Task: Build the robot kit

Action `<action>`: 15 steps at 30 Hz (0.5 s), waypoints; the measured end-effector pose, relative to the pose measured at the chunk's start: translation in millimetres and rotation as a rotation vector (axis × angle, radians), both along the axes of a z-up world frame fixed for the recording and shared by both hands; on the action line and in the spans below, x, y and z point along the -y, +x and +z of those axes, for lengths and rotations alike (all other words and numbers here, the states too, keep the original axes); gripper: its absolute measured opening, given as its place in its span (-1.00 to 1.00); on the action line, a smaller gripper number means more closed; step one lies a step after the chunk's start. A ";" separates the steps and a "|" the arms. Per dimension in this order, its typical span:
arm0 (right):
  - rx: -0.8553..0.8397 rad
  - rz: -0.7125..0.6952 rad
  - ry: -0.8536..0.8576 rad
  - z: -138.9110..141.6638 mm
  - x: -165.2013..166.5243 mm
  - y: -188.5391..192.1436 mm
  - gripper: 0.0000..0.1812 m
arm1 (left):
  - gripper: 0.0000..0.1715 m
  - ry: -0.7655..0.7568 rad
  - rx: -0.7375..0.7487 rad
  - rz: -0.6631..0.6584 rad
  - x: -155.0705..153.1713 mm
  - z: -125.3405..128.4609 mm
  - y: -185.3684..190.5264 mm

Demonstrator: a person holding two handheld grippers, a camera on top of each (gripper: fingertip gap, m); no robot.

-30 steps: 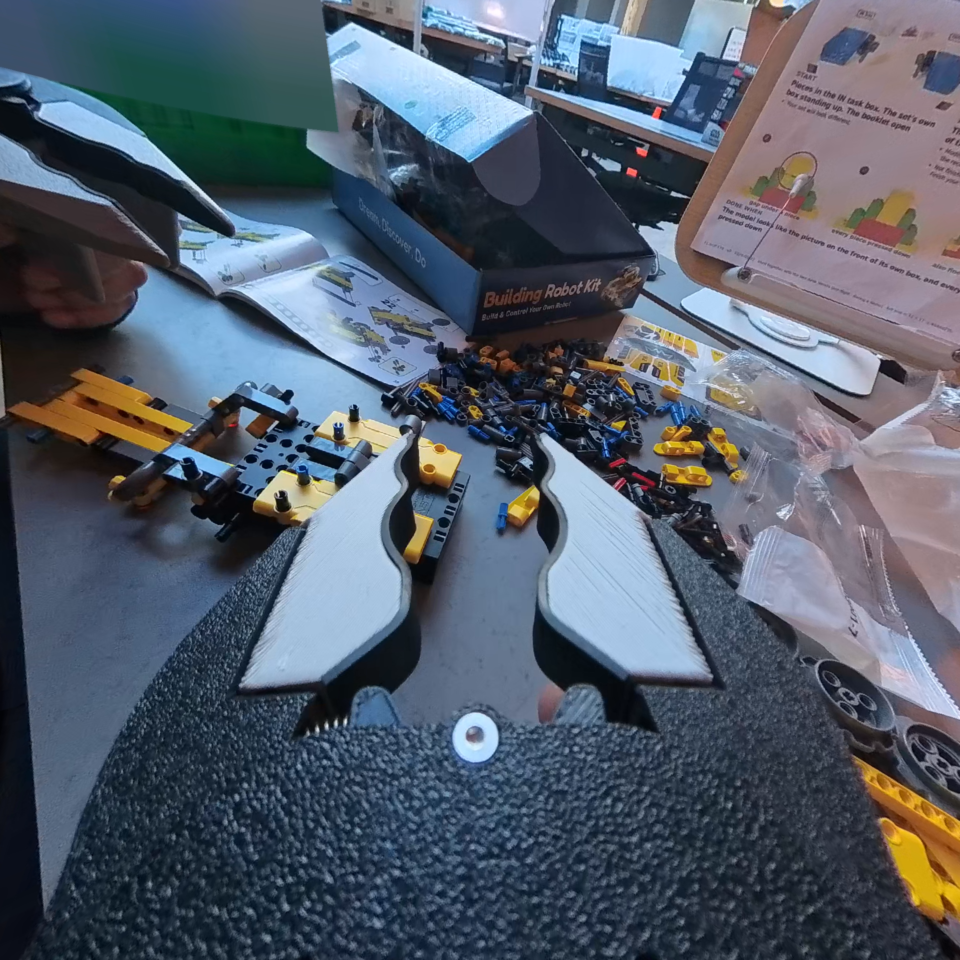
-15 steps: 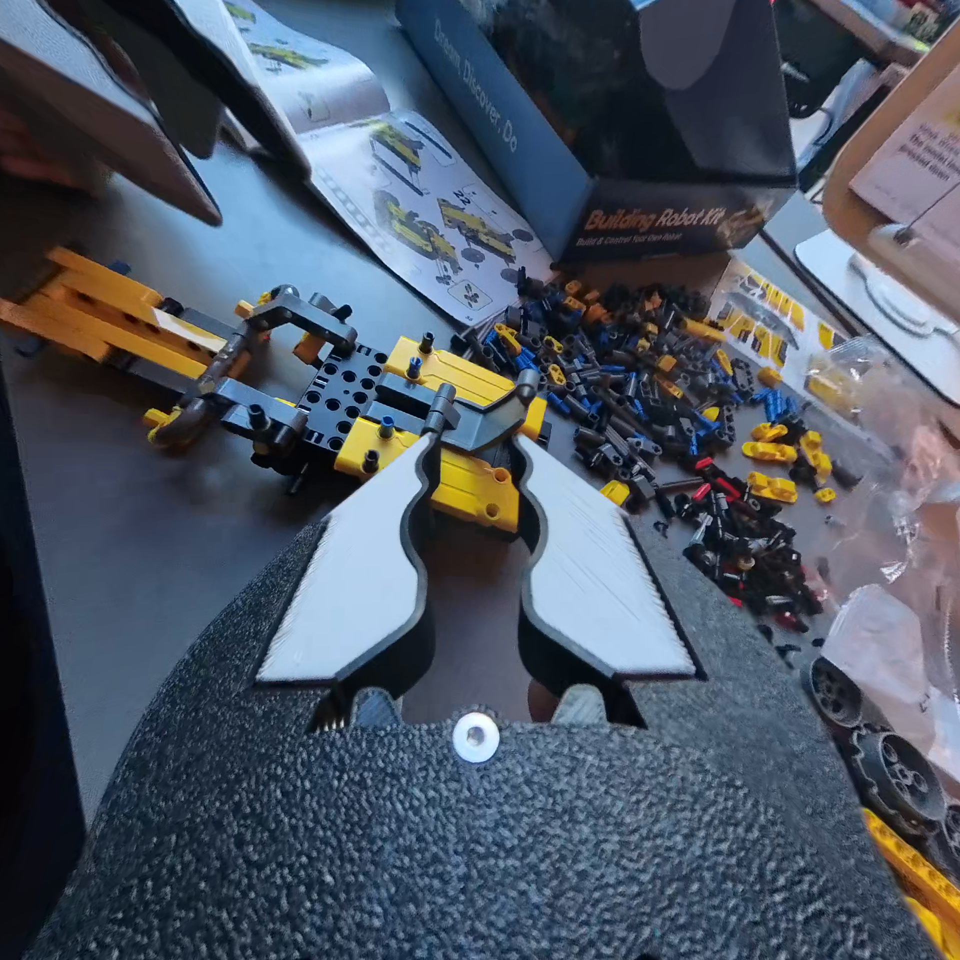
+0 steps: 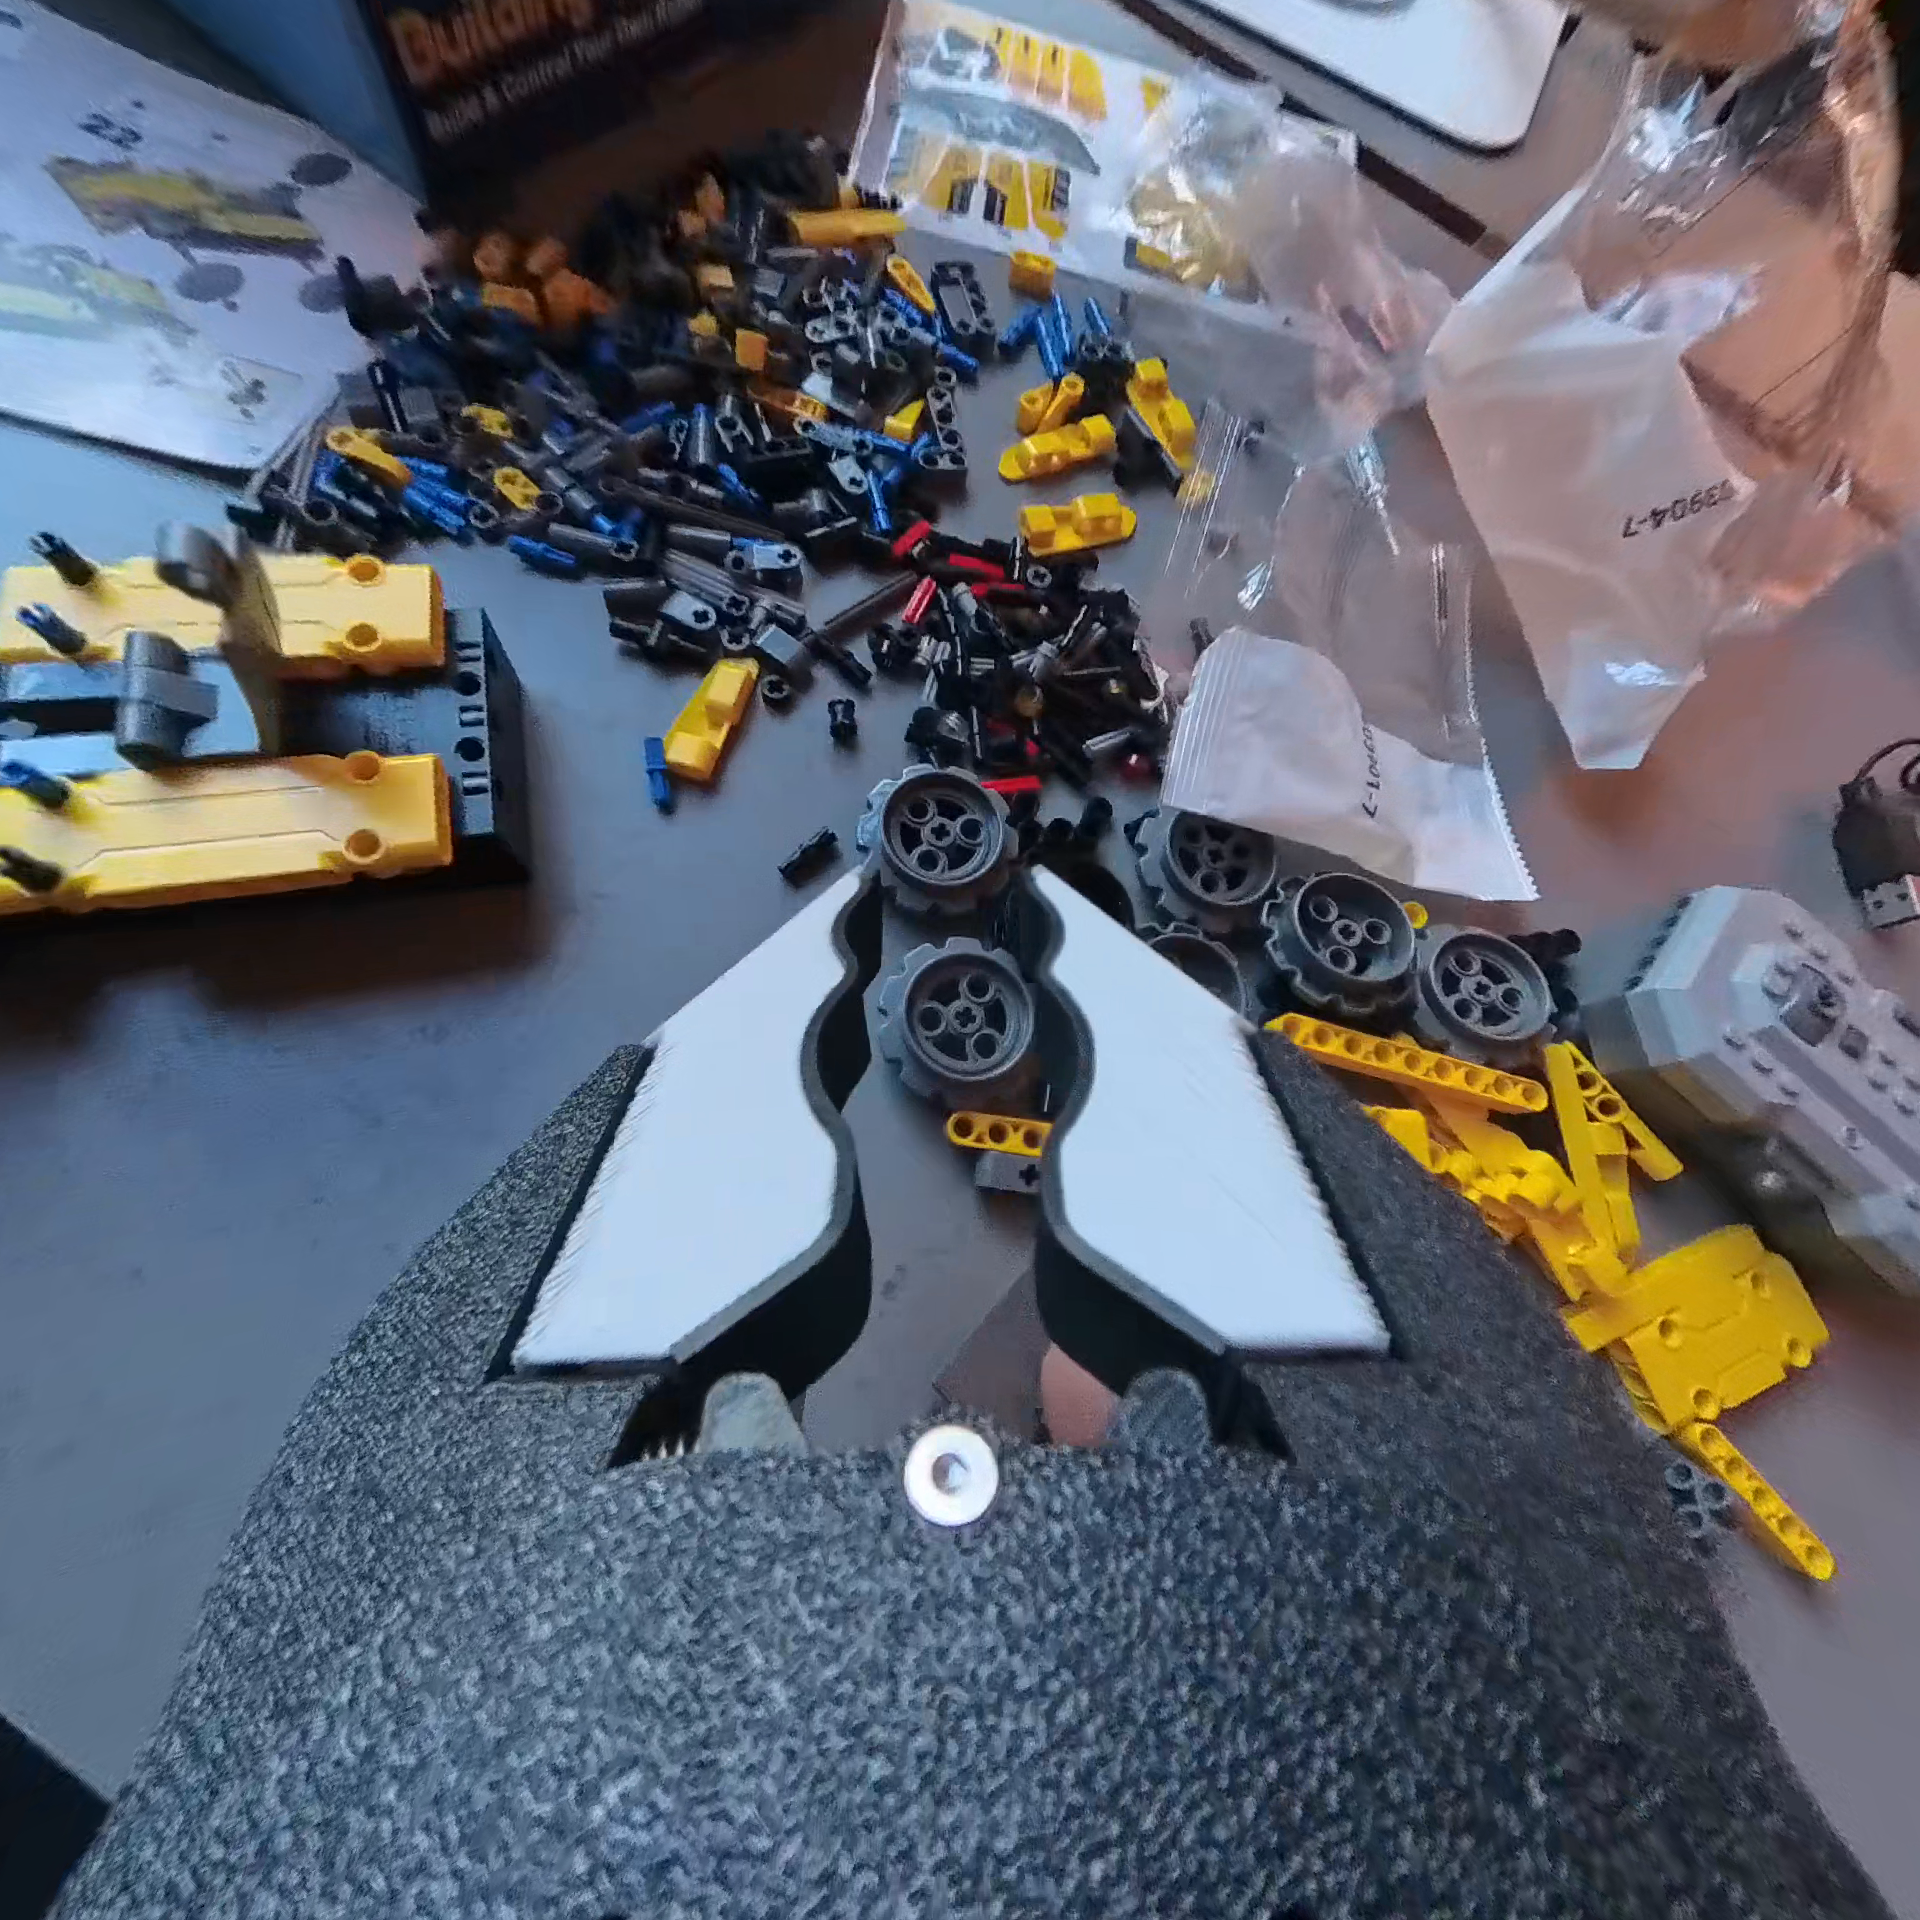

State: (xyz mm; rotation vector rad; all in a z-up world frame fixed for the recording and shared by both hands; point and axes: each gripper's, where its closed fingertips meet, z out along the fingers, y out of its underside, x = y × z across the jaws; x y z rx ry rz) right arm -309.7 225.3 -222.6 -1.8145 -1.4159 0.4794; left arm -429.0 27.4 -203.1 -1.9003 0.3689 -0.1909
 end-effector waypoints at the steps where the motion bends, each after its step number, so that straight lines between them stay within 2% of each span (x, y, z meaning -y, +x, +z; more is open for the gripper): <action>1: 0.023 0.021 -0.012 -5.0 3.1 0.4 -0.72 | -0.61 -0.001 0.001 0.001 -0.2 -0.1 -0.3; 5: 0.086 0.070 -0.005 -20.7 14.4 7.2 -0.77 | -0.61 -0.034 0.019 -0.005 -1.6 -3.9 -0.3; 8: 0.163 0.030 0.026 -28.4 5.6 22.5 -0.78 | -0.61 -0.045 0.020 -0.006 -2.1 -5.2 -0.4; 13: 0.074 -0.075 0.020 -10.3 -25.2 35.0 -0.51 | -0.61 -0.046 0.016 -0.005 -2.3 -5.8 -0.1; 15: 0.040 -0.071 0.000 -2.7 -32.6 30.4 -0.52 | -0.61 -0.055 0.014 -0.008 -2.6 -7.0 0.3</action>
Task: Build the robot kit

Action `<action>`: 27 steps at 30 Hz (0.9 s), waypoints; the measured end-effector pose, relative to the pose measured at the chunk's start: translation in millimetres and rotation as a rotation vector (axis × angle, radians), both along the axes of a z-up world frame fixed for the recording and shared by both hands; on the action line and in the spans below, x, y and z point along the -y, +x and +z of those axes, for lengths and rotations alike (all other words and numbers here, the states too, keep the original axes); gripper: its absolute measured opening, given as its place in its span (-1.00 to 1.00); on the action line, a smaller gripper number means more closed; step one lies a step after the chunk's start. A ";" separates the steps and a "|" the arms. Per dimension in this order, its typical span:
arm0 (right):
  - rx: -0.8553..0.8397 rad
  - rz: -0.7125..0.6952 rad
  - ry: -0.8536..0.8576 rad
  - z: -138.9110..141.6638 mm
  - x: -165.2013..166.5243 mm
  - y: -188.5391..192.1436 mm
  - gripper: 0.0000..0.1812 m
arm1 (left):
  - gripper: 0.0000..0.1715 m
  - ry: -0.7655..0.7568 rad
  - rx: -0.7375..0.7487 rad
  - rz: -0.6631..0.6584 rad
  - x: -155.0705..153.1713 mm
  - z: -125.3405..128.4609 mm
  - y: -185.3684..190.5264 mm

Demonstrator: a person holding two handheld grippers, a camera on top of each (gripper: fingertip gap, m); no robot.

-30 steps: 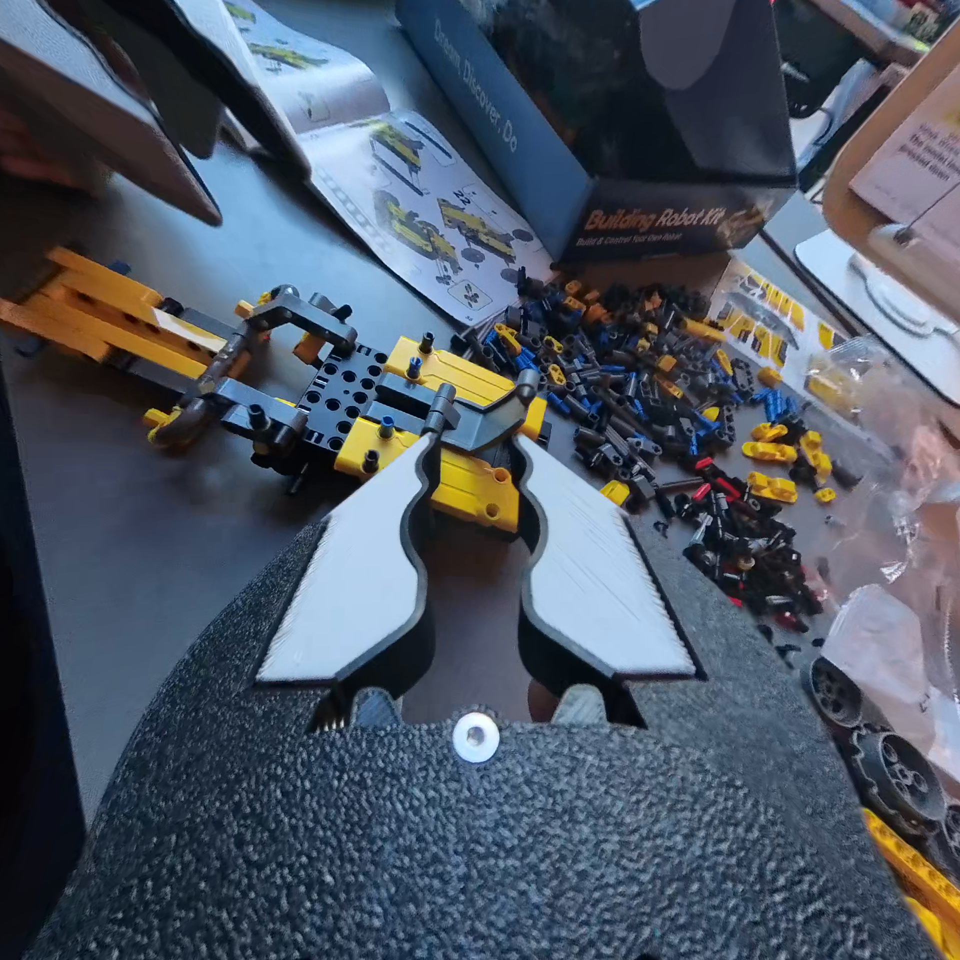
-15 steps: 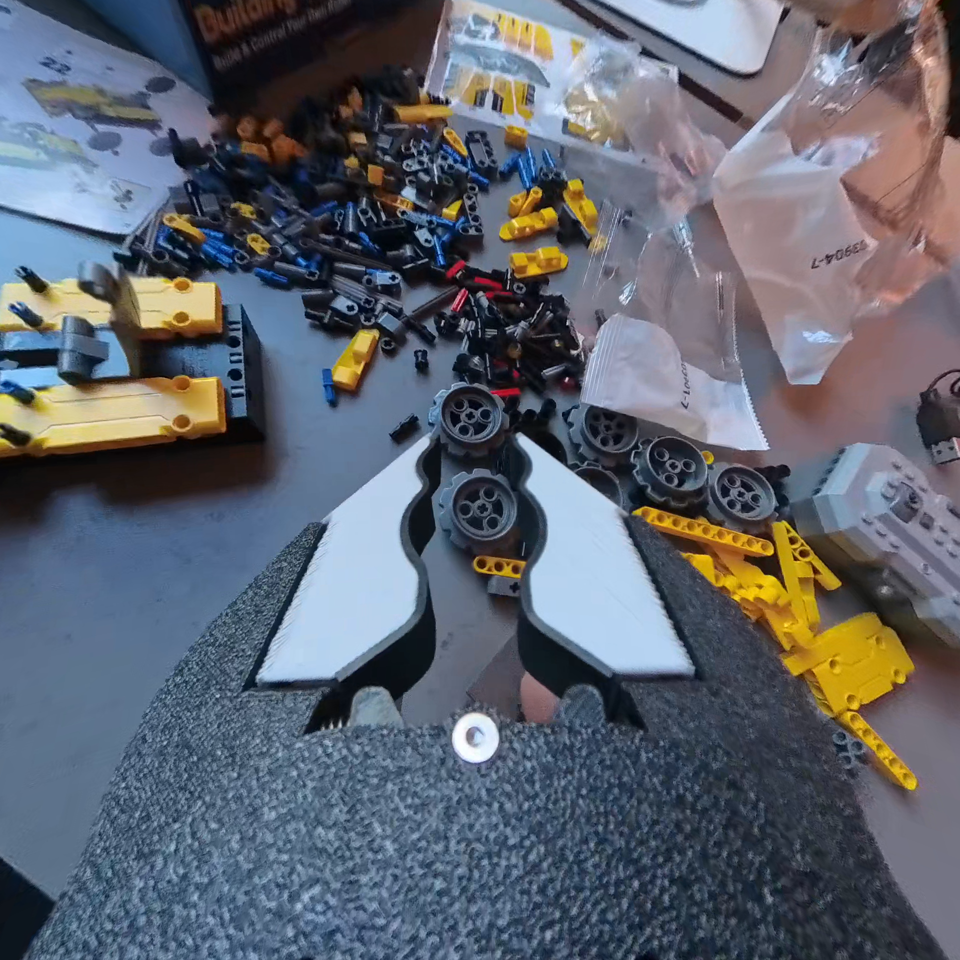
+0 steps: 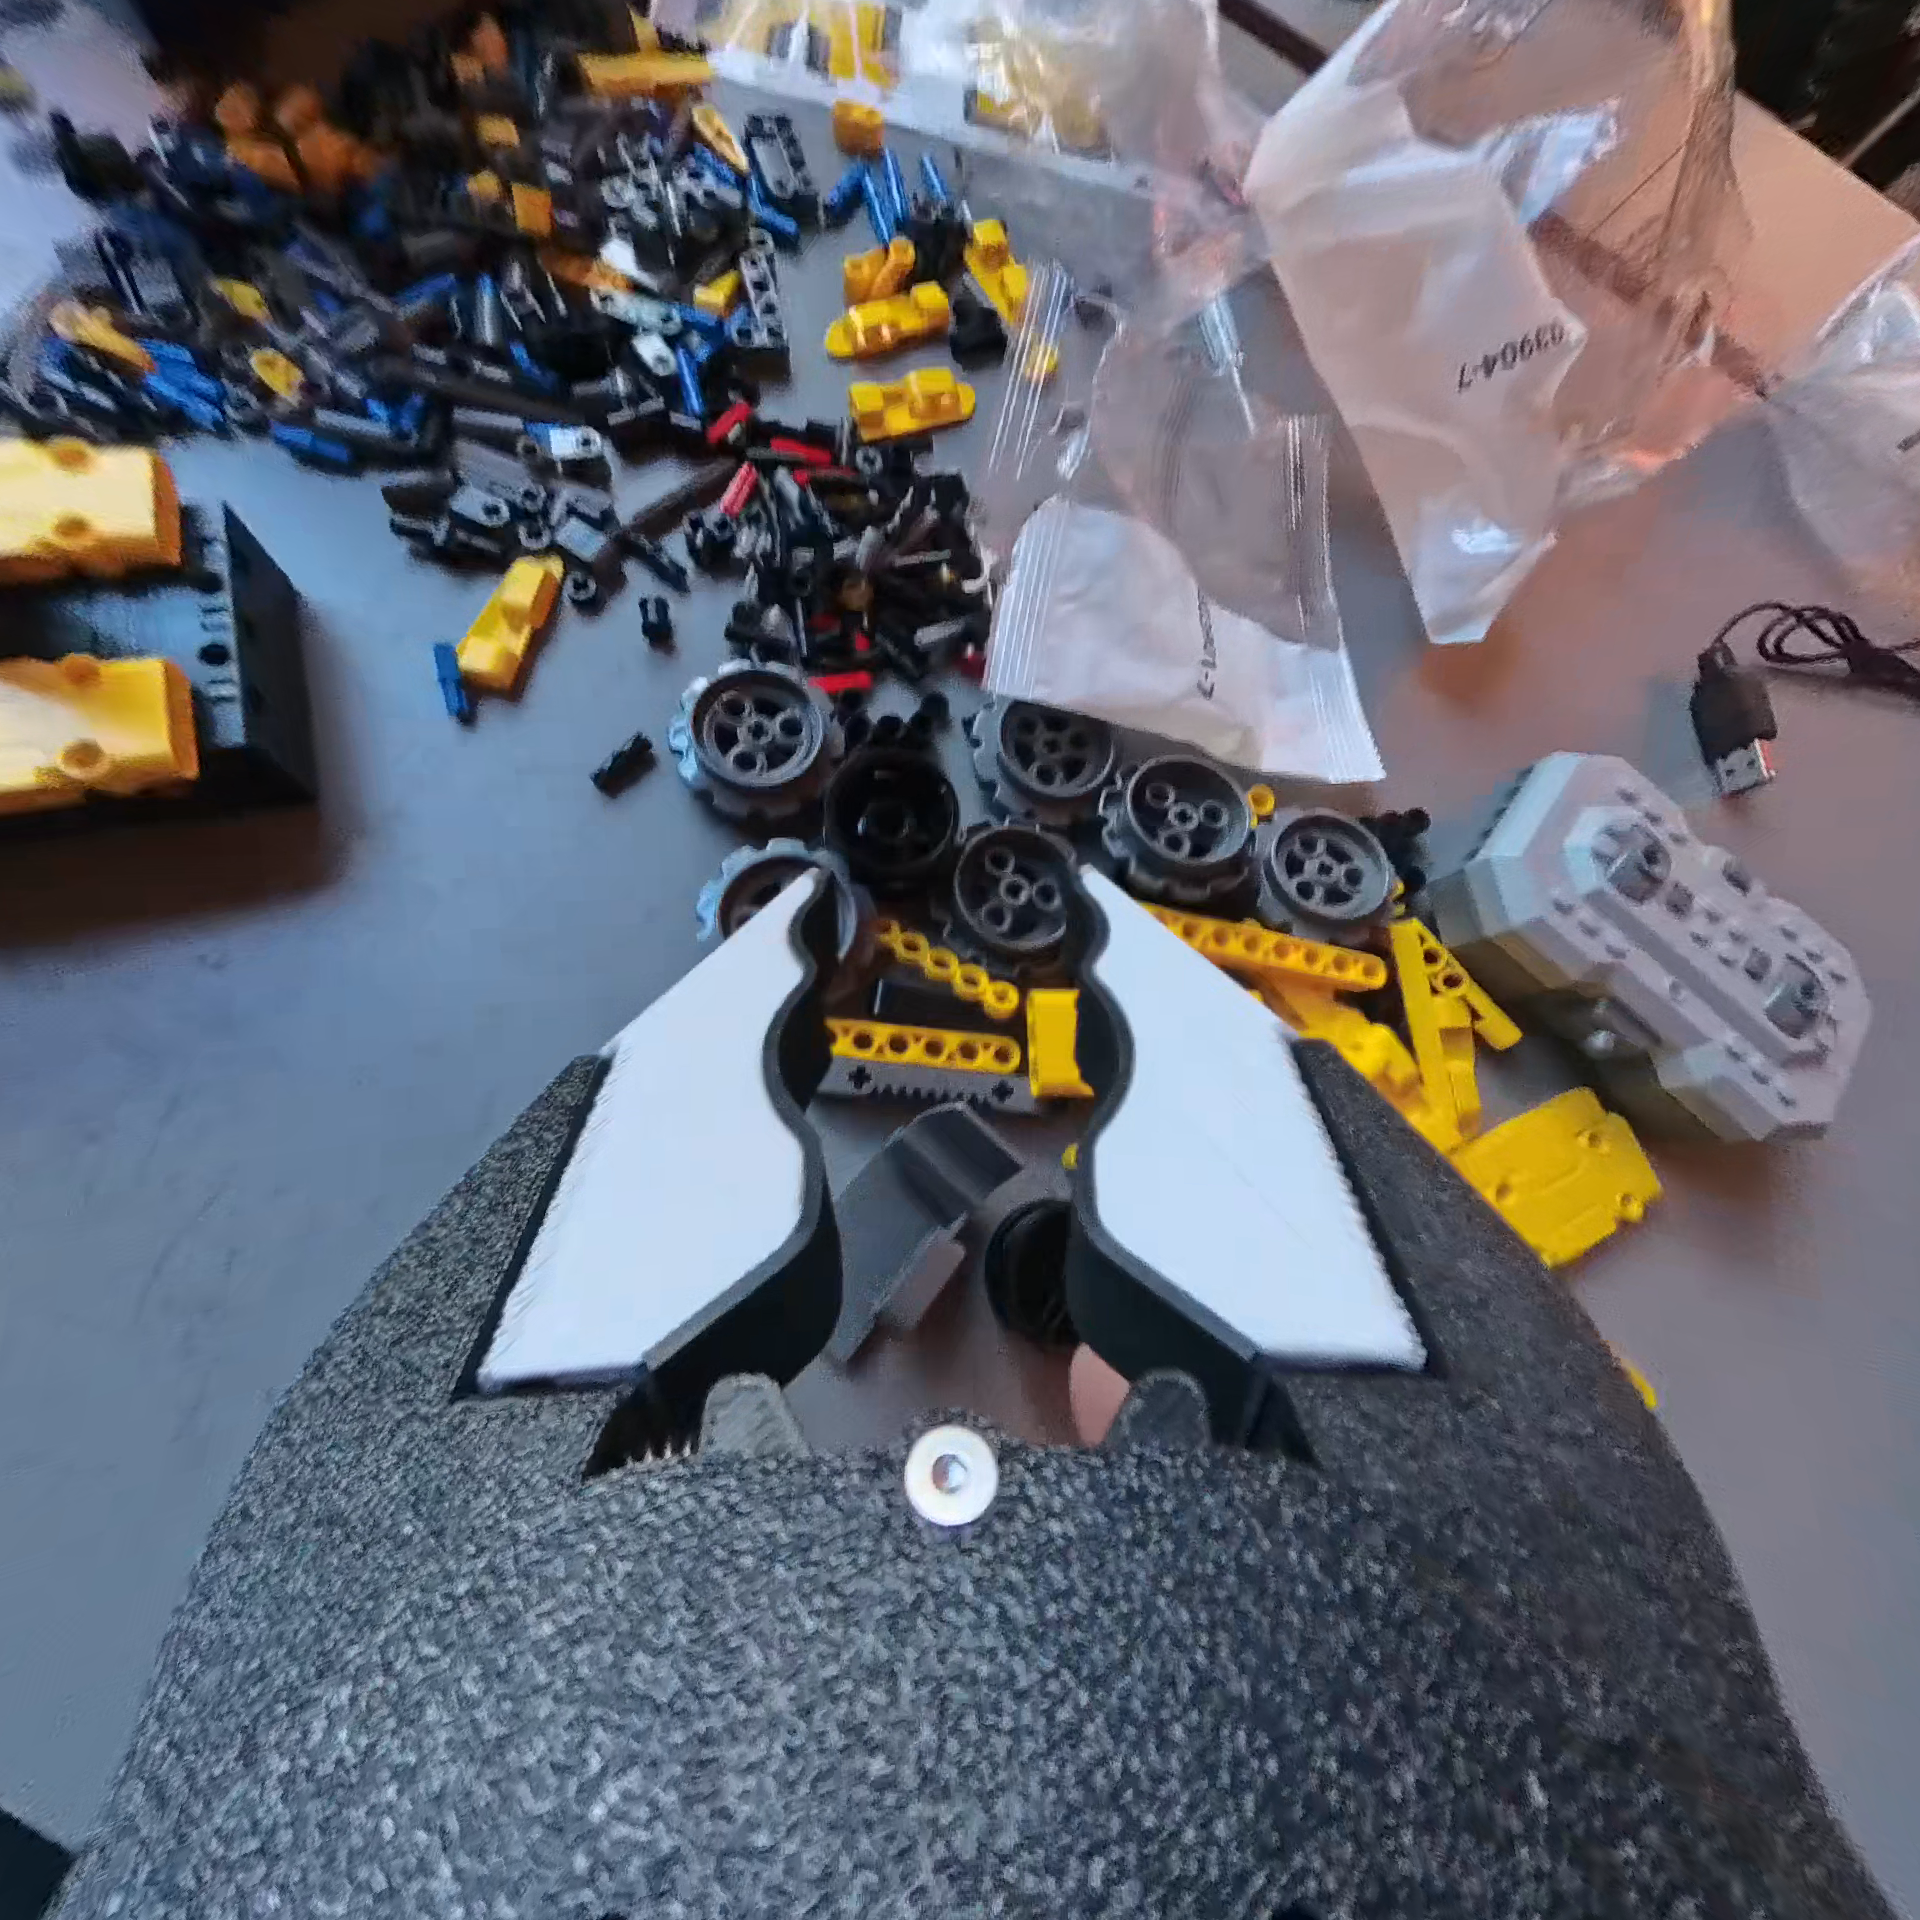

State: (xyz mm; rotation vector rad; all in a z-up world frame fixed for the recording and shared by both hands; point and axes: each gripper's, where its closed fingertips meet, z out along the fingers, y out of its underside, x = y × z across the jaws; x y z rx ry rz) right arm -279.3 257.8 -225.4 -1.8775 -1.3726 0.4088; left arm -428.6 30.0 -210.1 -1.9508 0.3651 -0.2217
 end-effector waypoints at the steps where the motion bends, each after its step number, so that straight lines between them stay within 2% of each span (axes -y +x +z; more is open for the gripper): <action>1: -0.011 0.022 -0.016 3.3 -0.2 -6.4 -0.57 | -0.61 -0.005 -0.001 -0.002 -0.1 -0.8 0.3; 4: 0.016 0.164 -0.071 3.2 11.6 -36.7 -0.79 | -0.61 -0.013 -0.003 -0.006 -0.3 -1.9 1.0; 6: 0.109 0.240 -0.079 -6.4 18.4 -54.1 -0.78 | -0.61 -0.013 -0.001 -0.006 -0.3 -1.8 1.0; 8: 0.215 0.301 -0.072 -16.1 24.8 -68.0 -0.90 | -0.61 -0.007 0.002 -0.006 0.0 -0.9 0.8; 10: 0.239 0.287 -0.013 -14.2 15.2 -85.3 -0.86 | -0.61 -0.003 0.008 -0.007 0.3 0.0 0.6; 13: 0.206 0.189 0.030 2.4 -14.8 -105.0 -0.68 | -0.61 -0.002 0.014 -0.013 0.7 0.5 1.2; 16: 0.180 0.171 -0.029 14.1 -22.2 -111.2 -0.66 | -0.62 0.006 0.020 -0.019 1.4 2.0 1.7; 19: 0.362 0.249 -0.119 -5.8 -2.4 -90.6 -0.68 | -0.62 0.012 0.028 -0.025 2.1 3.4 2.1; 21: 0.457 0.225 -0.048 -10.3 -9.7 -76.9 -0.76 | -0.62 0.012 0.034 -0.030 2.4 3.6 2.5; 24: 0.404 0.197 -0.085 -4.6 -13.9 -83.4 -0.74 | -0.62 0.015 0.038 -0.035 2.9 4.4 3.0; 27: 0.319 0.092 -0.023 8.4 -41.6 -97.2 -0.74 | -0.62 0.014 0.034 -0.037 3.0 4.0 3.5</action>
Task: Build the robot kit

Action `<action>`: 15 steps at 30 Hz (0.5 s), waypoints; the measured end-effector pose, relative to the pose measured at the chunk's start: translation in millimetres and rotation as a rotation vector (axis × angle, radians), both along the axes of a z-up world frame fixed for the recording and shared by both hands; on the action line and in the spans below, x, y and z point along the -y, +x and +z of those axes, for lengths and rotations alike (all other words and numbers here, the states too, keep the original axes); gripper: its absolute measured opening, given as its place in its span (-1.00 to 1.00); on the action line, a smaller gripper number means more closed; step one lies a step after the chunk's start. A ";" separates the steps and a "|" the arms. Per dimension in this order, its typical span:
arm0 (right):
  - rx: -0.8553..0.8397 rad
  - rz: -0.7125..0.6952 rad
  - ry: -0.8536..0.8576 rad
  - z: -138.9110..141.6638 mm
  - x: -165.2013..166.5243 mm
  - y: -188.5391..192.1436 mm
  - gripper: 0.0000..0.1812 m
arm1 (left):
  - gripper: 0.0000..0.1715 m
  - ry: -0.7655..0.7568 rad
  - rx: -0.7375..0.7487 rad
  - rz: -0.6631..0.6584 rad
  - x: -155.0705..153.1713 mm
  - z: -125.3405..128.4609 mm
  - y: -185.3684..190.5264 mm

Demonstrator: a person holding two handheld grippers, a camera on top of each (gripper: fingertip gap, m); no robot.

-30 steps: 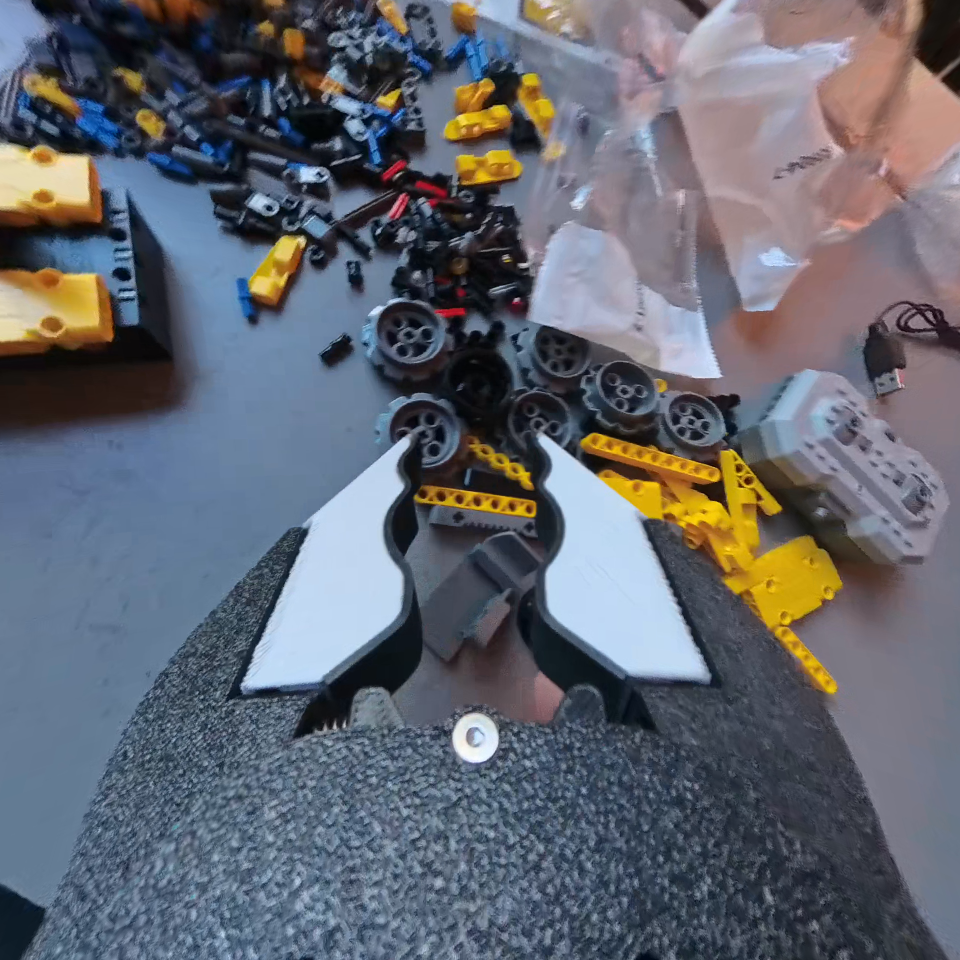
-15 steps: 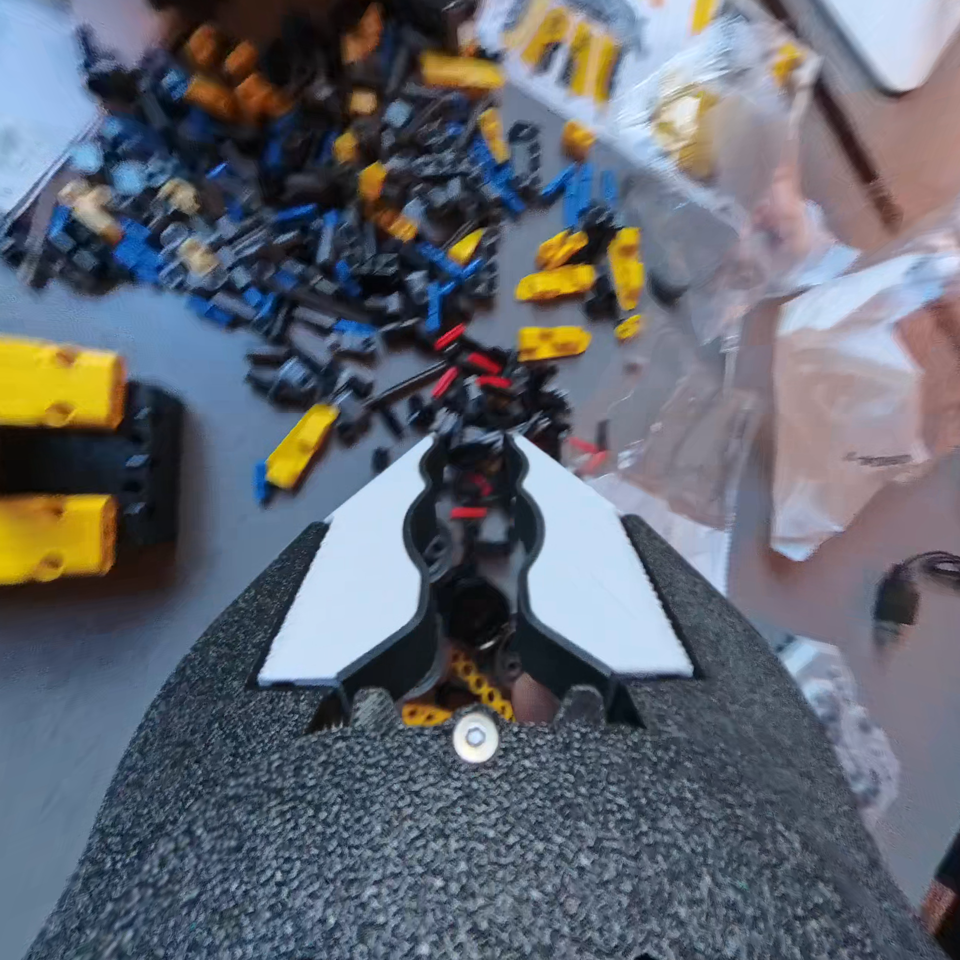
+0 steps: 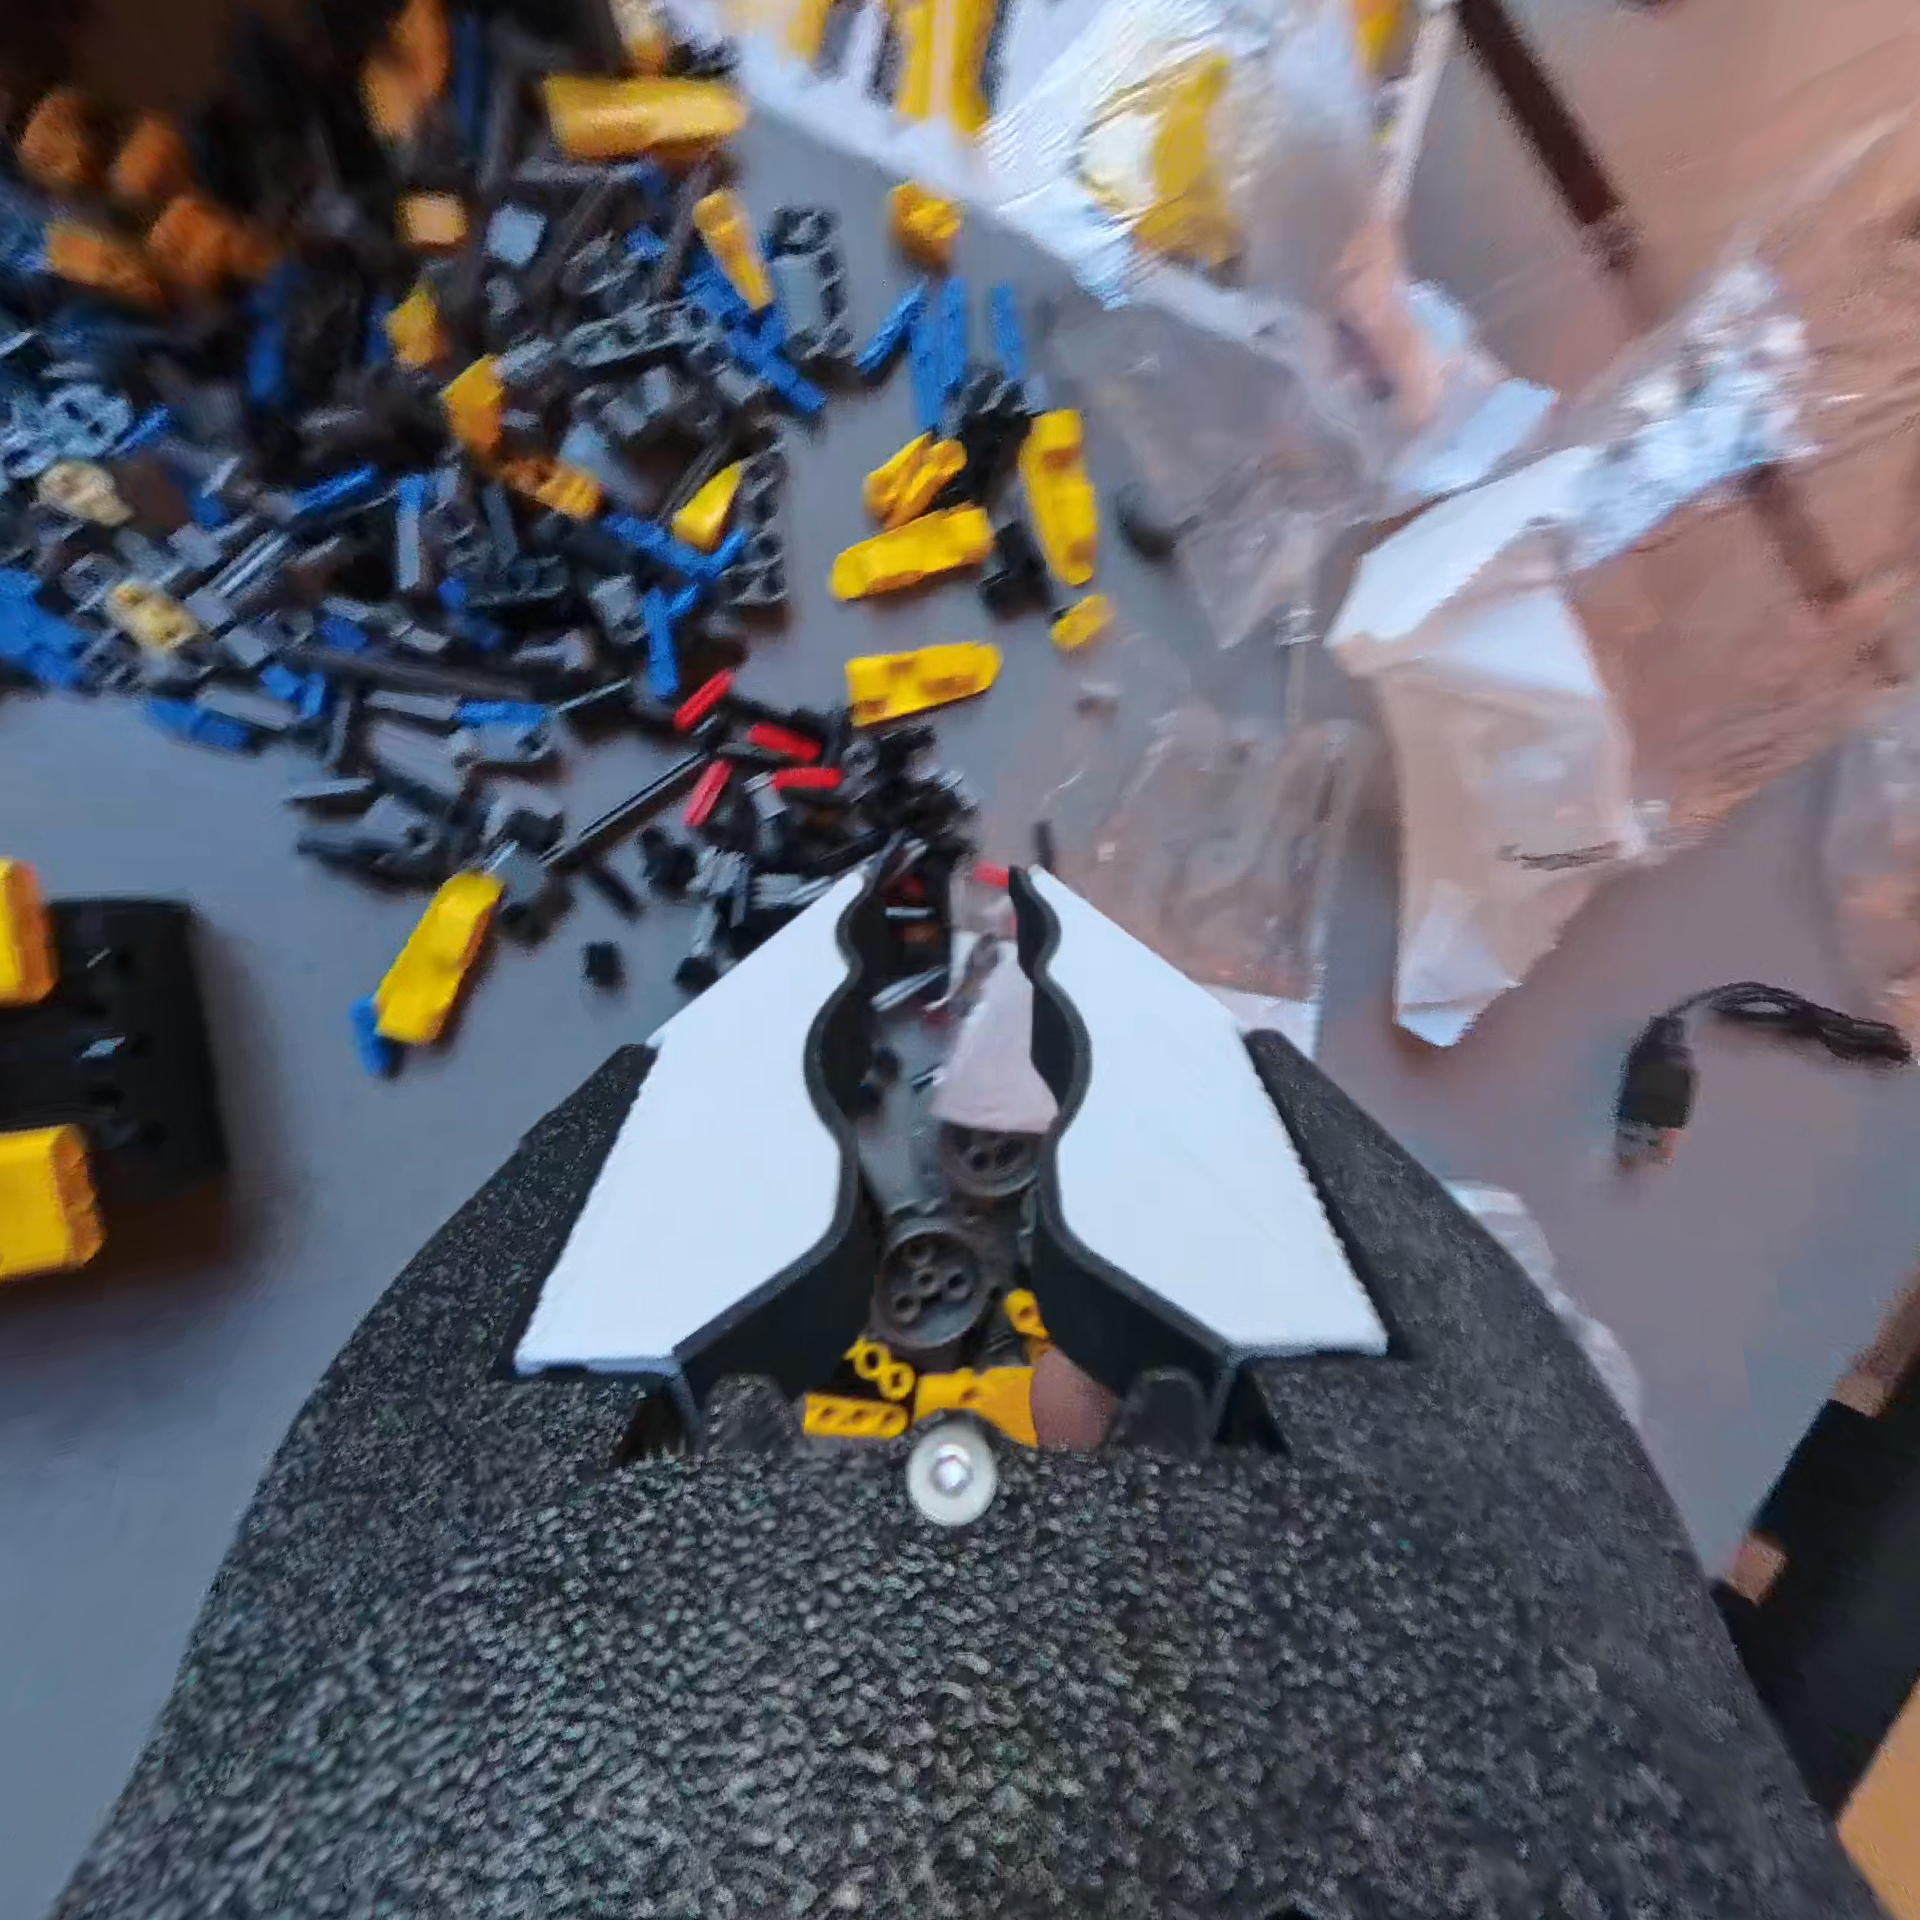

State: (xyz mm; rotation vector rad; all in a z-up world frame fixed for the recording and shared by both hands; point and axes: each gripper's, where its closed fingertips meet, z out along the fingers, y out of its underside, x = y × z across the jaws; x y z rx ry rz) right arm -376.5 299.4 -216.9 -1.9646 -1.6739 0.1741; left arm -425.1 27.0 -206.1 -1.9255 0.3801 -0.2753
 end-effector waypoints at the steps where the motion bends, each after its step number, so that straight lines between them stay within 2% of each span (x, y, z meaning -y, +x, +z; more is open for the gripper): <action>1: -0.018 -0.015 0.013 3.2 -4.5 -2.3 -0.74 | -0.62 -0.001 0.000 -0.001 0.1 -0.1 0.1; 4: -0.053 0.020 -0.080 2.2 10.1 -6.0 -0.81 | -0.62 -0.004 0.005 0.002 0.4 -0.1 -0.7; 8: -0.053 -0.032 0.010 4.2 -1.5 14.6 -0.84 | -0.62 -0.002 0.015 0.005 0.3 0.7 -1.5; 15: -0.089 0.009 -0.098 5.8 26.8 42.0 -0.82 | -0.62 -0.028 0.000 0.003 -1.1 -3.7 -0.5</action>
